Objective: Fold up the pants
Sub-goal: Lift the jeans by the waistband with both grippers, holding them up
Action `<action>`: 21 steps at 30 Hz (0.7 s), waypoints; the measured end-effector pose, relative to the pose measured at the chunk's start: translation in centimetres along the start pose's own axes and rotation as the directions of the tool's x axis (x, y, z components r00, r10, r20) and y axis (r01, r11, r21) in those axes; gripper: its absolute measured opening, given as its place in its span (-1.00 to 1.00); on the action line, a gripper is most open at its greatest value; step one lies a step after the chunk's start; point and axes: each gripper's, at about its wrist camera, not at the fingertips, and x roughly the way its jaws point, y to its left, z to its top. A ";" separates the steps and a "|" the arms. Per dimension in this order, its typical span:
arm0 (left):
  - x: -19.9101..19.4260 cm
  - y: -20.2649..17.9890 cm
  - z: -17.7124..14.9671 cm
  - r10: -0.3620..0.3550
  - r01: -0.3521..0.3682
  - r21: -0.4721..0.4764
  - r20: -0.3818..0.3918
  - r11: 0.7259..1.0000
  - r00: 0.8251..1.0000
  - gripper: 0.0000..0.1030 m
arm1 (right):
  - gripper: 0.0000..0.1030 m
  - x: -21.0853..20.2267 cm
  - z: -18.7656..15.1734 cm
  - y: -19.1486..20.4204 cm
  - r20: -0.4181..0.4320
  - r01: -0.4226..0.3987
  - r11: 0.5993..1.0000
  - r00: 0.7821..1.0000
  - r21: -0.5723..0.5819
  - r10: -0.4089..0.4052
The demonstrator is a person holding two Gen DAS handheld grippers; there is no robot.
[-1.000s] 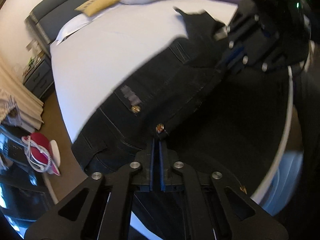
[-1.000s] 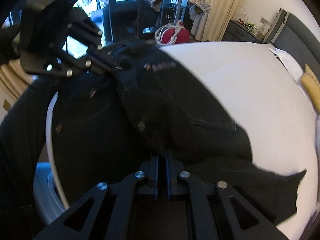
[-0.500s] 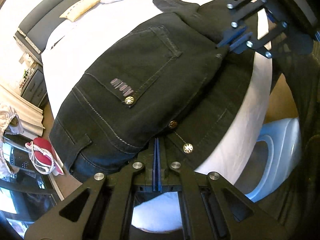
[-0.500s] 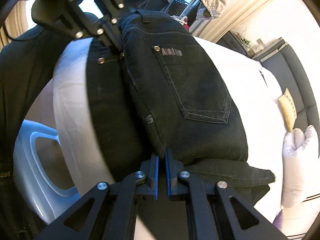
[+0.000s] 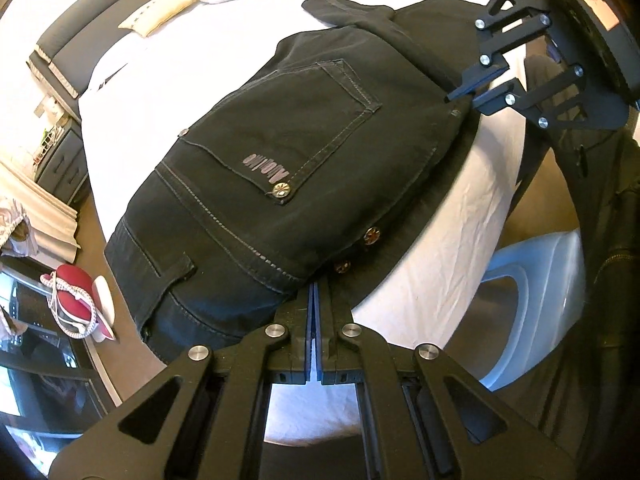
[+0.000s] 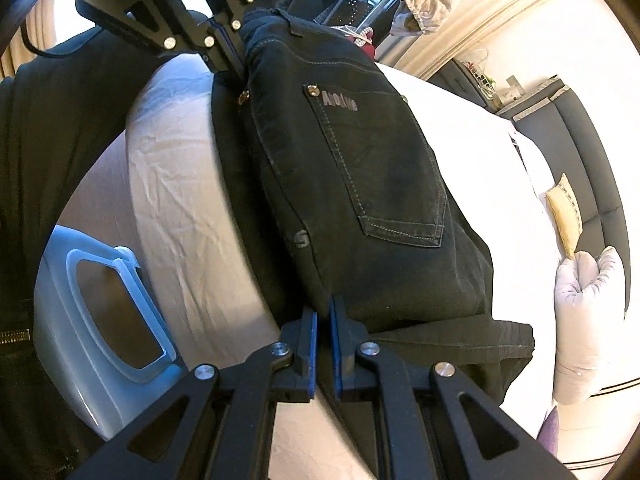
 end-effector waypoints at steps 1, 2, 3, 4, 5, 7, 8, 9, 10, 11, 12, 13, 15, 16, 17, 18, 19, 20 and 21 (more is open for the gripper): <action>-0.1 0.4 -0.1 -0.010 0.010 -0.002 -0.009 1.000 1.000 -1.00 | -0.85 0.2 0.0 -0.2 -0.003 0.003 1.000 1.000 -0.001 -0.003; -0.2 0.7 0.0 -0.012 0.012 -0.001 -0.012 1.000 1.000 -1.00 | -0.85 0.4 0.2 0.1 -0.007 0.005 1.000 1.000 -0.001 -0.005; -0.5 0.9 -0.1 -0.020 0.020 -0.002 -0.013 1.000 1.000 -1.00 | -0.85 0.6 0.2 0.3 -0.010 0.006 1.000 1.000 0.002 -0.006; -0.9 1.0 -0.2 -0.048 0.048 -0.005 -0.022 0.999 0.999 -1.00 | -0.85 0.9 0.2 0.1 -0.013 0.007 1.000 1.000 0.004 -0.007; -1.3 1.3 0.0 -0.061 0.061 -0.004 -0.027 0.998 0.998 -1.00 | -0.85 1.0 0.3 0.2 -0.016 0.007 1.000 1.000 0.006 -0.007; -2.4 1.6 -0.4 -0.123 0.122 -0.016 -0.043 0.992 0.992 -1.00 | -0.85 1.2 0.5 0.3 -0.018 0.008 1.000 1.000 0.015 -0.008; -3.0 1.8 -0.6 -0.154 0.153 -0.025 -0.051 0.988 0.987 -1.00 | -0.85 1.3 0.6 0.3 -0.019 0.009 1.000 1.000 0.018 -0.009; -3.6 2.1 -0.7 -0.159 0.158 -0.035 -0.043 0.987 0.986 -1.00 | -0.85 1.2 0.5 0.8 -0.020 0.013 1.000 1.000 0.017 -0.013; -4.1 2.2 -0.6 -0.177 0.175 -0.050 -0.034 0.983 0.984 -1.00 | -0.85 1.1 0.5 0.8 -0.019 0.014 1.000 1.000 0.014 -0.014; -4.5 2.4 -0.3 -0.188 0.187 -0.070 -0.013 0.980 0.982 -1.00 | -0.85 1.1 0.5 1.0 -0.020 0.019 1.000 1.000 0.011 -0.018; -4.9 2.7 0.3 -0.184 0.185 -0.099 0.021 0.978 0.983 -1.00 | -0.85 1.2 0.6 1.2 -0.021 0.022 1.000 1.000 0.010 -0.022; -4.9 3.0 0.8 -0.189 0.193 -0.125 0.047 0.973 0.981 -1.00 | -0.85 1.2 0.6 1.2 -0.022 0.024 1.000 0.999 0.007 -0.024; -4.6 3.4 2.7 -0.183 0.200 -0.179 0.108 0.963 0.977 -1.00 | -0.85 1.1 0.6 1.4 -0.025 0.031 1.000 0.999 0.004 -0.031; -4.3 3.3 3.5 -0.173 0.194 -0.191 0.122 0.962 0.977 -1.00 | -0.84 1.0 0.6 1.6 -0.025 0.033 0.999 0.999 0.005 -0.033; -3.8 3.3 4.3 -0.166 0.189 -0.197 0.129 0.962 0.978 -1.00 | -0.84 1.0 0.6 1.7 -0.026 0.036 0.999 0.999 0.006 -0.036; -2.9 3.1 5.2 -0.159 0.183 -0.197 0.130 0.963 0.979 -1.00 | -0.84 0.9 0.6 1.9 -0.028 0.037 0.999 0.999 0.009 -0.037; -2.0 3.0 5.7 -0.154 0.176 -0.198 0.121 0.964 0.981 -1.00 | -0.84 0.9 0.6 2.0 -0.029 0.040 0.999 0.999 0.008 -0.039; -0.8 3.0 6.2 -0.148 0.166 -0.204 0.099 0.965 0.984 -1.00 | -0.84 0.8 0.6 2.2 -0.030 0.043 0.999 0.999 0.006 -0.043; 0.0 3.0 6.4 -0.150 0.164 -0.208 0.082 0.964 0.985 -1.00 | -0.84 0.8 0.6 2.3 -0.031 0.045 0.999 0.998 0.008 -0.045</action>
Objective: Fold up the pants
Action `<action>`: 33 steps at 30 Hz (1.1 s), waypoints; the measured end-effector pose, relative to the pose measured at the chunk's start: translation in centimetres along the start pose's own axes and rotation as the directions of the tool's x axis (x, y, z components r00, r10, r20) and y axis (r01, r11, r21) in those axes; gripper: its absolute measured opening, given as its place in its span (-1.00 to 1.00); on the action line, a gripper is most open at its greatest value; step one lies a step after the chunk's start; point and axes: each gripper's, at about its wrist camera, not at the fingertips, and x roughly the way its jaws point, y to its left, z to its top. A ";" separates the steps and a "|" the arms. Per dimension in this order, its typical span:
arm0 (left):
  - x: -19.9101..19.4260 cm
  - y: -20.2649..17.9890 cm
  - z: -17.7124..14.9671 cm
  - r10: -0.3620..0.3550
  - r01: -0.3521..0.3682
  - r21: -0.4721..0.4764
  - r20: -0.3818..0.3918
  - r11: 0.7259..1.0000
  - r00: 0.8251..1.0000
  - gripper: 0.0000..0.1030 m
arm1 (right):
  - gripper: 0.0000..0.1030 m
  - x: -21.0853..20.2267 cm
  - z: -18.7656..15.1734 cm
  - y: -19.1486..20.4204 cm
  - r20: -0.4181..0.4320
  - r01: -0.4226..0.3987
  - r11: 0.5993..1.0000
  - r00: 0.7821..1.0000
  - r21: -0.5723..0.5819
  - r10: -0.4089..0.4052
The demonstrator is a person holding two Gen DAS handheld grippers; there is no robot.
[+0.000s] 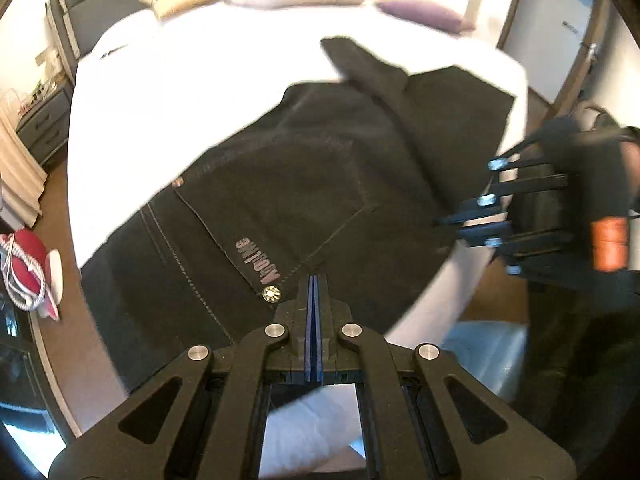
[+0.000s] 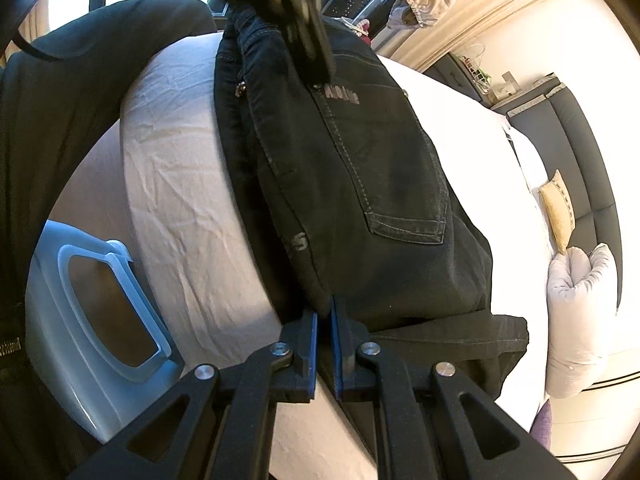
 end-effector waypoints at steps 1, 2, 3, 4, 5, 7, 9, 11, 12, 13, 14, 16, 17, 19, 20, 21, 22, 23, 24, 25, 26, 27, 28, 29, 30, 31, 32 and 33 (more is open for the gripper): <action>1.4 0.2 -0.2 0.003 -0.003 -0.004 -0.048 1.000 0.999 -1.00 | -0.84 -0.1 -0.1 0.0 0.001 0.000 1.000 1.000 0.001 0.000; 1.9 0.4 -0.6 0.014 -0.014 -0.001 -0.064 1.000 0.998 -1.00 | -0.84 -0.1 -0.1 0.1 0.002 -0.001 1.000 1.000 0.004 0.001; 2.3 0.5 -1.0 0.025 -0.025 0.005 -0.075 1.000 0.997 -1.00 | -0.84 -0.2 -0.1 0.1 0.003 -0.003 1.000 1.000 0.008 0.002; 2.2 0.5 -1.4 0.025 -0.025 0.000 -0.074 1.000 0.997 -1.00 | -0.84 -0.2 -0.1 0.2 0.003 0.000 1.000 1.000 0.009 0.000; 2.0 0.6 -1.4 0.021 -0.022 -0.012 -0.077 1.000 0.997 -1.00 | -0.84 -0.1 -0.1 0.3 0.001 0.002 1.000 1.000 0.011 -0.002; 1.6 1.0 -1.9 0.033 -0.036 -0.028 -0.086 0.999 0.996 -1.00 | -0.84 0.0 0.0 0.5 -0.004 0.009 1.000 1.000 0.001 -0.009; 1.5 1.3 -2.3 0.037 -0.041 -0.040 -0.087 0.998 0.996 -1.00 | -0.84 0.2 0.1 0.8 -0.008 0.017 1.000 1.000 -0.010 -0.017; 1.4 1.3 -2.6 0.043 -0.048 -0.051 -0.085 0.998 0.995 -1.00 | -0.84 0.3 0.1 0.8 -0.013 0.014 1.000 1.000 -0.009 -0.014; 1.3 1.1 -2.3 0.053 -0.057 -0.049 -0.082 0.997 0.995 -1.00 | -0.84 0.4 0.0 0.8 -0.015 0.012 1.000 1.000 -0.006 -0.012; 1.0 0.8 -1.8 0.066 -0.069 -0.045 -0.075 0.997 0.995 -1.00 | -0.82 0.6 0.0 0.8 -0.015 0.012 1.000 1.000 0.002 -0.012; 0.5 0.7 -1.5 0.071 -0.074 -0.046 -0.056 0.996 0.996 -1.00 | -0.80 0.6 0.0 0.9 -0.015 0.012 1.000 1.000 0.010 -0.012; -0.8 0.3 -0.6 0.055 -0.055 -0.064 0.009 0.996 0.998 -1.00 | -0.79 0.7 -0.1 1.0 -0.014 0.023 0.999 1.000 0.033 -0.023; -1.2 0.1 -0.1 0.054 -0.052 -0.070 0.033 0.996 0.998 -1.00 | -0.79 0.7 -0.1 1.0 -0.011 0.026 0.998 1.000 0.049 -0.025; -1.1 -0.1 2.5 0.045 -0.037 -0.101 0.080 0.994 0.996 -1.00 | -0.78 0.7 -0.3 0.7 -0.005 0.023 0.996 1.000 0.092 -0.023; -0.7 -0.1 3.5 0.039 -0.027 -0.119 0.094 0.992 0.995 -1.00 | -0.77 0.7 -0.3 0.6 -0.002 0.024 0.994 1.000 0.103 -0.024; 0.0 -0.1 4.5 0.031 -0.016 -0.142 0.104 0.990 0.994 -1.00 | -0.77 0.6 -0.4 0.6 0.001 0.029 0.994 1.000 0.108 -0.030; 1.3 -0.3 5.7 0.012 0.004 -0.164 0.097 0.987 0.995 -1.00 | -0.77 0.4 -0.5 0.5 0.004 0.037 0.993 0.999 0.112 -0.038; 2.5 -0.6 6.4 -0.009 0.022 -0.173 0.076 0.985 0.997 -1.00 | -0.73 0.3 -0.6 0.4 0.009 0.041 0.992 0.999 0.120 -0.042; 4.7 -1.1 6.8 -0.018 0.022 -0.177 0.021 0.984 1.000 -1.00 | -0.70 0.0 -0.9 0.2 0.017 0.038 0.989 0.999 0.141 -0.041; 6.4 -1.5 6.9 -0.008 0.004 -0.172 -0.021 0.985 1.000 -1.00 | -0.57 -0.4 -1.2 -0.3 0.025 0.027 0.985 0.999 0.170 -0.032; 8.2 -1.9 6.4 0.002 -0.014 -0.167 -0.069 0.986 0.998 -1.00 | -0.16 -0.8 -1.6 -0.9 0.032 0.007 0.979 0.999 0.202 -0.014; 8.7 -2.1 6.0 0.016 -0.025 -0.165 -0.056 0.986 0.998 -1.00 | 0.12 -1.4 -2.2 -1.9 0.047 -0.036 0.966 0.999 0.255 0.025; 8.5 -2.0 5.7 0.018 -0.023 -0.170 -0.035 0.985 0.999 -1.00 | 0.39 -2.1 -2.9 -3.0 0.076 -0.070 0.951 0.996 0.302 0.049; 8.5 -1.6 5.5 0.009 -0.015 -0.185 -0.031 0.983 0.999 -1.00 | 0.39 -2.8 -3.6 -4.4 0.105 -0.089 0.932 0.993 0.351 0.055; 8.5 -1.3 5.5 -0.004 -0.002 -0.206 -0.031 0.979 1.000 -1.00 | 0.39 -3.3 -4.7 -6.7 0.129 -0.113 0.894 0.990 0.433 0.062; 8.4 -1.0 5.4 -0.015 0.008 -0.223 -0.029 0.975 0.999 -1.00 | 0.39 -3.3 -5.6 -9.0 0.146 -0.142 0.848 0.986 0.510 0.077; 8.4 -0.9 5.3 -0.022 0.015 -0.234 -0.028 0.972 0.999 -1.00 | 0.39 -3.2 -7.2 -12.6 0.181 -0.186 0.760 0.979 0.623 0.092; 8.7 -0.8 5.4 -0.023 0.015 -0.238 -0.030 0.971 0.999 -1.00 | 0.39 -2.9 -8.5 -15.3 0.207 -0.209 0.683 0.974 0.700 0.087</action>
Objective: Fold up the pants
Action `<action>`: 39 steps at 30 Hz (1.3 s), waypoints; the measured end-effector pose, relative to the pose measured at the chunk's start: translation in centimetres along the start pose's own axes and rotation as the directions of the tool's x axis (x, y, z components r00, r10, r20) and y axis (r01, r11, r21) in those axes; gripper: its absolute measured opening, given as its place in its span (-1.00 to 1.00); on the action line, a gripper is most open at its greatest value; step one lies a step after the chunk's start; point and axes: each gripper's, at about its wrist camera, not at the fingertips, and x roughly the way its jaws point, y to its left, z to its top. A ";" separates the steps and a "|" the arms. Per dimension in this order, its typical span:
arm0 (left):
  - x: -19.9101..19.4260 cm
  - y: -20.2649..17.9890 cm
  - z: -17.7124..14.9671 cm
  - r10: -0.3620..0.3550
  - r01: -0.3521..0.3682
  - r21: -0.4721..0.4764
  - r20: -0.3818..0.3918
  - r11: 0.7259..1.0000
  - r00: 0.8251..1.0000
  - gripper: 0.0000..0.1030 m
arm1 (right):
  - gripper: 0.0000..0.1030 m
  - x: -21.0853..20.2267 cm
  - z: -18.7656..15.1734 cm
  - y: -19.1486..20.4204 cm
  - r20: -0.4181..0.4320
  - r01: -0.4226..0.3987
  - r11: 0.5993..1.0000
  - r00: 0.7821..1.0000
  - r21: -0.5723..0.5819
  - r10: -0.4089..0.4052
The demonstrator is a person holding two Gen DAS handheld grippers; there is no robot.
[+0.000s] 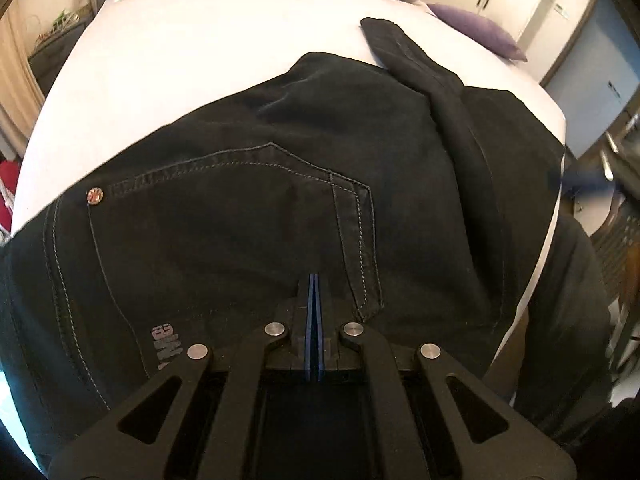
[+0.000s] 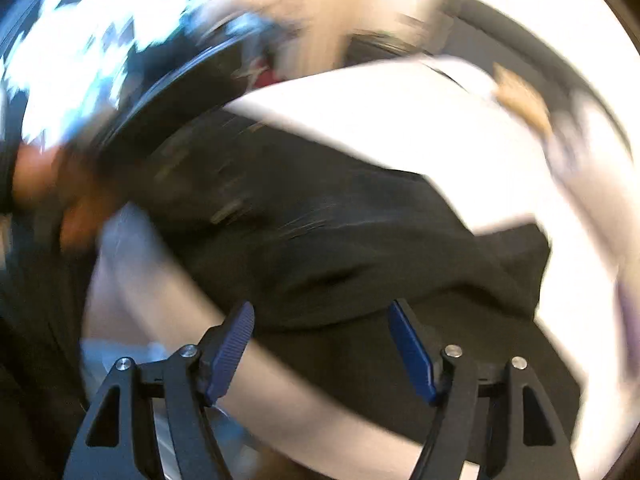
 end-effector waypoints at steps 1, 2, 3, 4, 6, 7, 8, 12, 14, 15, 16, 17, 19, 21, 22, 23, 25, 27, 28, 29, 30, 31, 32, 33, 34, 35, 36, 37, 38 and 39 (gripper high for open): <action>0.1 -0.1 0.2 0.006 -0.006 0.005 -0.004 1.000 1.000 -1.00 | 0.39 -0.3 1.2 -3.7 0.038 -0.022 0.989 0.999 0.146 0.017; 0.3 -0.3 0.2 0.013 -0.013 0.011 -0.006 1.000 1.000 -1.00 | 0.39 -0.4 1.9 -6.8 0.075 -0.054 0.964 0.997 0.259 0.035; 0.3 -0.4 0.3 0.020 -0.019 0.016 -0.009 1.000 1.000 -1.00 | 0.39 -0.2 2.7 -11.0 0.125 -0.103 0.910 0.991 0.402 0.057; 0.4 -0.5 0.4 0.022 -0.021 0.016 -0.012 1.000 1.000 -1.00 | 0.39 0.2 3.1 -14.1 0.153 -0.134 0.851 0.986 0.508 0.064; 1.1 -0.8 0.8 0.012 -0.012 0.002 -0.015 1.000 1.000 -1.00 | 0.39 2.1 3.6 -20.4 0.191 -0.191 0.689 0.979 0.699 0.077; 1.0 -0.3 0.7 0.003 -0.003 -0.010 -0.015 1.000 1.000 -1.00 | 0.39 3.3 3.6 -22.8 0.217 -0.226 0.612 0.972 0.758 0.090; 0.7 -0.1 0.3 -0.003 0.003 -0.017 -0.015 1.000 1.000 -1.00 | 0.36 4.4 3.5 -24.6 0.243 -0.257 0.547 0.965 0.796 0.101; 0.4 0.6 -0.2 -0.006 0.006 -0.025 -0.021 1.000 1.000 -1.00 | 0.26 9.5 3.2 -29.7 0.214 -0.233 0.359 0.972 0.904 0.092; 0.9 0.4 0.3 -0.006 0.005 -0.024 -0.026 1.000 1.000 -1.00 | 0.26 11.3 2.9 -30.7 0.198 -0.218 0.308 0.976 0.926 0.095; 1.0 0.5 0.4 -0.012 0.011 -0.030 -0.028 1.000 1.000 -1.00 | 0.26 12.4 2.8 -30.9 0.180 -0.202 0.289 0.978 0.936 0.103; 1.2 0.6 0.6 -0.017 0.016 -0.034 -0.030 0.999 0.999 -1.00 | 0.26 13.4 2.7 -31.2 0.167 -0.193 0.266 0.979 0.944 0.116; 1.2 0.7 0.7 -0.021 0.020 -0.039 -0.031 0.999 0.999 -1.00 | 0.25 14.1 2.5 -31.2 0.164 -0.190 0.245 0.979 0.951 0.121; 1.1 1.0 0.4 -0.028 0.026 -0.042 -0.033 0.999 0.999 -1.00 | 0.22 15.1 2.7 -31.6 0.203 -0.227 0.214 0.971 0.950 0.128; 1.1 1.1 0.5 -0.029 0.027 -0.042 -0.035 0.999 0.999 -1.00 | 0.08 15.7 3.5 -31.7 0.212 -0.237 0.220 0.968 0.946 0.132; 1.2 1.1 0.6 -0.028 0.027 -0.042 -0.036 0.999 0.999 -1.00 | 0.01 16.1 4.0 -31.8 0.214 -0.240 0.224 0.967 0.944 0.137; 1.0 1.3 0.4 -0.029 0.027 -0.042 -0.036 0.999 0.999 -1.00 | -0.01 16.4 4.0 -32.6 0.219 -0.246 0.220 0.966 0.944 0.140; 1.0 1.3 0.4 -0.027 0.025 -0.040 -0.038 0.999 0.999 -1.00 | -0.17 17.1 4.6 -33.3 0.233 -0.260 0.212 0.962 0.942 0.142; 1.1 1.2 0.4 -0.021 0.019 -0.033 -0.043 0.999 0.999 -1.00 | -0.68 17.4 4.8 -34.0 0.222 -0.250 0.228 0.965 0.941 0.142; 1.2 1.1 0.5 -0.016 0.015 -0.028 -0.045 0.999 0.999 -1.00 | -0.86 17.2 4.8 -34.1 0.214 -0.242 0.242 0.967 0.940 0.136; 1.3 0.8 0.7 -0.011 0.010 -0.024 -0.047 1.000 0.999 -1.00 | -0.89 16.5 4.9 -33.8 0.206 -0.229 0.270 0.972 0.935 0.113; 1.3 0.6 0.7 -0.005 0.004 -0.018 -0.049 1.000 0.999 -1.00 | -0.90 15.4 4.2 -33.9 0.211 -0.228 0.289 0.973 0.930 0.089; 1.4 0.3 0.9 0.003 -0.004 -0.009 -0.051 1.000 0.999 -1.00 | -0.91 14.4 3.8 -34.0 0.228 -0.237 0.294 0.972 0.926 0.065; 1.5 0.1 1.1 0.008 -0.009 -0.003 -0.052 1.000 0.999 -1.00 | -0.91 12.8 3.2 -34.0 0.254 -0.253 0.292 0.967 0.922 0.034; 1.5 -0.1 1.2 0.014 -0.013 0.003 -0.053 1.000 0.998 -1.00 | -0.91 11.8 2.9 -34.2 0.267 -0.258 0.292 0.964 0.921 0.009; 1.6 -0.2 1.3 0.018 -0.017 0.009 -0.055 1.000 0.998 -1.00 | -0.91 10.0 2.0 -34.4 0.286 -0.266 0.286 0.958 0.921 -0.028; 1.6 -0.3 1.4 0.020 -0.019 0.011 -0.055 1.000 0.998 -1.00 | -0.91 8.6 1.2 -34.7 0.303 -0.278 0.274 0.951 0.921 -0.054; 1.7 -0.4 1.3 0.022 -0.022 0.015 -0.055 1.000 0.998 -1.00 | -0.91 6.3 -0.5 -34.7 0.323 -0.291 0.259 0.942 0.921 -0.092; 1.7 -0.5 1.4 0.025 -0.024 0.018 -0.055 1.000 0.998 -1.00 | -0.91 4.3 -2.0 -34.6 0.335 -0.297 0.250 0.934 0.922 -0.126; 1.7 -0.6 1.3 0.028 -0.027 0.021 -0.055 0.999 0.998 -1.00 | -0.91 1.8 -4.1 -34.4 0.349 -0.307 0.232 0.921 0.923 -0.172; 1.8 -0.8 1.4 0.032 -0.030 0.025 -0.056 0.999 0.998 -1.00 | -0.91 0.1 -5.8 -34.3 0.353 -0.311 0.212 0.913 0.927 -0.206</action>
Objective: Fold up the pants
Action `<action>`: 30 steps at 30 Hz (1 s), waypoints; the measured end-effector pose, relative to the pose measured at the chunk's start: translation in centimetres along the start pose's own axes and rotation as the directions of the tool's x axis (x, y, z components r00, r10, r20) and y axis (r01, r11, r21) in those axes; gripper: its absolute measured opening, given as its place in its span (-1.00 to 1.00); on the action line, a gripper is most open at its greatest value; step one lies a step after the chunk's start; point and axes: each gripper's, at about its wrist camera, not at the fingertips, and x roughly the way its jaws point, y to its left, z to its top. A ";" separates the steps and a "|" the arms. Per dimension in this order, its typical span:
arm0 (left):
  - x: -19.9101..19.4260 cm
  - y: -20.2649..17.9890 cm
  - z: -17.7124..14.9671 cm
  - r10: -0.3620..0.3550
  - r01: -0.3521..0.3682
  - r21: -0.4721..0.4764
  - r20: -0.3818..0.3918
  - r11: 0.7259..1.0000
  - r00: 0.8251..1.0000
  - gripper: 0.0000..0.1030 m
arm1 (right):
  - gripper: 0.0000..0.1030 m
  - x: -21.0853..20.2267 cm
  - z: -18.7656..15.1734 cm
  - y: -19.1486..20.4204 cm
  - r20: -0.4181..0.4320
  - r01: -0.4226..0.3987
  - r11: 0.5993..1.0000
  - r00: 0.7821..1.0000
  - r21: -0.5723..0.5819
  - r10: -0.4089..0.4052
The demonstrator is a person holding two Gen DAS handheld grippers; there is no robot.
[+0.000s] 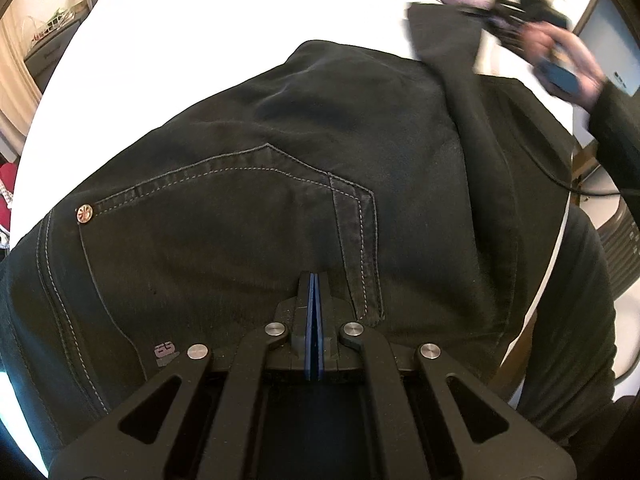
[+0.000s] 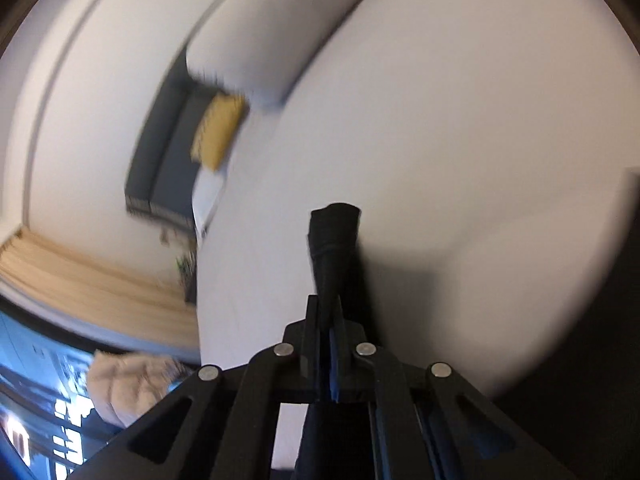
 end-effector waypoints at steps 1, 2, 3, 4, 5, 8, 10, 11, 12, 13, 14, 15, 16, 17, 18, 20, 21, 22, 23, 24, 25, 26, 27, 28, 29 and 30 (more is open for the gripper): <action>0.0 -0.1 0.0 0.004 -0.004 0.004 -0.001 1.000 1.000 -1.00 | -0.91 -2.5 0.0 -1.4 0.039 0.008 1.000 0.999 0.028 -0.009; 0.0 -0.5 -0.1 0.007 -0.007 0.007 -0.001 1.000 1.000 -1.00 | -0.91 -4.4 0.0 -2.7 0.068 0.018 0.999 0.997 0.052 -0.021; 0.1 -0.6 0.0 0.008 -0.008 0.009 -0.003 1.000 1.000 -1.00 | -0.91 -7.0 -0.2 -4.7 0.104 0.033 0.995 0.994 0.089 -0.042; 0.2 -0.7 0.1 0.005 -0.005 0.007 -0.005 1.000 1.000 -1.00 | -0.91 -8.9 -0.5 -6.3 0.132 0.041 0.991 0.990 0.125 -0.058; 0.2 -0.7 0.2 -0.001 0.001 0.001 -0.009 1.000 1.000 -1.00 | -0.91 -10.3 -0.8 -7.6 0.153 0.047 0.987 0.986 0.157 -0.071; 0.3 -0.6 0.8 -0.017 0.017 -0.010 -0.022 1.000 1.000 -1.00 | -0.91 -13.6 -2.4 -12.1 0.184 0.050 0.964 0.978 0.261 -0.100; 0.4 -0.7 1.1 -0.012 0.012 -0.003 -0.030 1.000 0.999 -1.00 | -0.91 -14.1 -3.6 -14.4 0.177 0.057 0.947 0.977 0.316 -0.118; 0.3 -0.6 1.3 -0.009 0.009 0.001 -0.032 1.000 0.999 -1.00 | -0.91 -14.2 -4.0 -15.0 0.177 0.056 0.942 0.977 0.331 -0.121; 0.4 -0.9 1.4 0.003 -0.002 0.012 -0.037 1.000 0.999 -1.00 | -0.91 -14.4 -4.3 -15.7 0.183 0.049 0.938 0.976 0.343 -0.118; 0.3 -1.0 1.6 0.009 -0.009 0.019 -0.039 1.000 0.999 -1.00 | -0.92 -14.4 -4.6 -16.0 0.189 0.041 0.936 0.975 0.349 -0.113; 0.3 -1.2 1.7 0.018 -0.017 0.023 -0.042 1.000 0.999 -1.00 | -0.92 -14.5 -4.7 -16.0 0.194 0.039 0.937 0.974 0.348 -0.113; 0.4 -1.5 1.9 0.024 -0.023 0.024 -0.044 0.999 0.999 -1.00 | -0.92 -14.0 -4.9 -15.5 0.197 0.042 0.939 0.974 0.341 -0.115; 0.4 -1.8 2.0 0.033 -0.032 0.026 -0.046 0.999 0.998 -1.00 | -0.92 -13.9 -4.9 -15.4 0.199 0.044 0.940 0.973 0.337 -0.117; 0.6 -2.1 2.0 0.038 -0.037 0.025 -0.047 0.999 0.998 -1.00 | -0.92 -13.9 -5.0 -15.4 0.201 0.040 0.939 0.973 0.341 -0.114; 0.6 -2.3 2.2 0.046 -0.044 0.022 -0.049 0.999 0.998 -1.00 | -0.92 -14.0 -5.0 -15.4 0.202 0.033 0.935 0.973 0.352 -0.110; 0.7 -2.9 2.2 0.056 -0.055 0.021 -0.050 0.998 0.997 -1.00 | -0.92 -14.7 -4.8 -15.9 0.210 0.010 0.929 0.973 0.371 -0.094; 0.7 -3.2 2.3 0.064 -0.062 0.025 -0.052 0.998 0.997 -1.00 | -0.92 -15.2 -5.0 -16.3 0.212 -0.001 0.930 0.974 0.367 -0.083; 0.7 -3.3 2.1 0.067 -0.065 0.028 -0.053 0.997 0.996 -1.00 | -0.92 -15.4 -5.0 -16.3 0.209 0.000 0.931 0.974 0.366 -0.083; 0.7 -3.5 2.2 0.069 -0.067 0.030 -0.054 0.997 0.996 -1.00 | -0.92 -16.0 -4.9 -16.5 0.206 0.002 0.931 0.975 0.364 -0.082; 0.8 -3.7 2.2 0.070 -0.069 0.033 -0.055 0.997 0.996 -1.00 | -0.92 -16.1 -4.7 -16.6 0.203 0.006 0.933 0.976 0.359 -0.085; 0.9 -3.9 2.2 0.071 -0.069 0.037 -0.057 0.997 0.996 -1.00 | -0.92 -16.2 -4.6 -16.7 0.198 0.018 0.933 0.976 0.358 -0.095; 0.8 -4.1 2.4 0.071 -0.068 0.040 -0.059 0.997 0.996 -1.00 | -0.92 -16.2 -4.5 -17.1 0.188 0.032 0.932 0.976 0.362 -0.107; 0.8 -4.3 2.4 0.071 -0.068 0.045 -0.062 0.997 0.996 -1.00 | -0.92 -16.1 -4.5 -17.6 0.177 0.041 0.926 0.978 0.375 -0.115; 0.9 -4.3 2.2 0.072 -0.069 0.052 -0.064 0.996 0.995 -1.00 | -0.92 -16.0 -4.5 -18.2 0.170 0.045 0.921 0.978 0.386 -0.119; 0.9 -4.5 2.2 0.076 -0.072 0.060 -0.066 0.996 0.995 -1.00 | -0.93 -15.8 -4.7 -18.6 0.165 0.042 0.917 0.979 0.396 -0.117; 0.9 -4.8 2.1 0.082 -0.078 0.070 -0.066 0.995 0.994 -1.00 | -0.93 -15.5 -4.8 -19.1 0.160 0.036 0.914 0.981 0.404 -0.109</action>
